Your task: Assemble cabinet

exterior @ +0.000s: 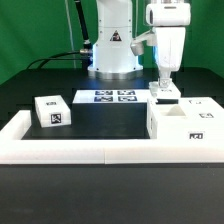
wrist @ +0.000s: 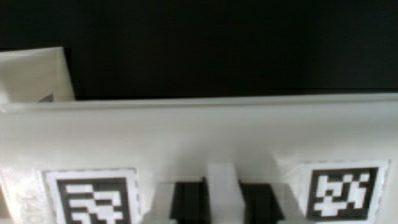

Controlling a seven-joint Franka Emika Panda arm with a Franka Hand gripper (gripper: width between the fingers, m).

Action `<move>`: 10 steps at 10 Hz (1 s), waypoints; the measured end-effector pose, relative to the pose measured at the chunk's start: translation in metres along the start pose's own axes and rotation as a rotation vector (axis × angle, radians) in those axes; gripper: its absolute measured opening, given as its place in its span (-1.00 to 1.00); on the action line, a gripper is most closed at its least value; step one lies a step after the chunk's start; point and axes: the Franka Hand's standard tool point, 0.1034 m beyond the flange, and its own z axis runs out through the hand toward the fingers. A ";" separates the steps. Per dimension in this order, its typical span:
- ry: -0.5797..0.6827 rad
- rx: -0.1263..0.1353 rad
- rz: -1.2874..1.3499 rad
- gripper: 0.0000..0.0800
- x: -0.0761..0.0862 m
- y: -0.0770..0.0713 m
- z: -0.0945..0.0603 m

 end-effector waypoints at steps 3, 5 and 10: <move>-0.004 0.009 -0.007 -0.82 -0.004 0.006 0.003; -0.003 0.012 -0.006 -0.82 -0.004 0.005 0.004; -0.002 0.023 -0.001 -0.82 -0.006 0.004 0.010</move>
Offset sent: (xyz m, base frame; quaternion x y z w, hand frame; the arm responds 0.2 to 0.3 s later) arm 0.0054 -0.0029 -0.0024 0.0071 -0.0023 -0.0021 1.0000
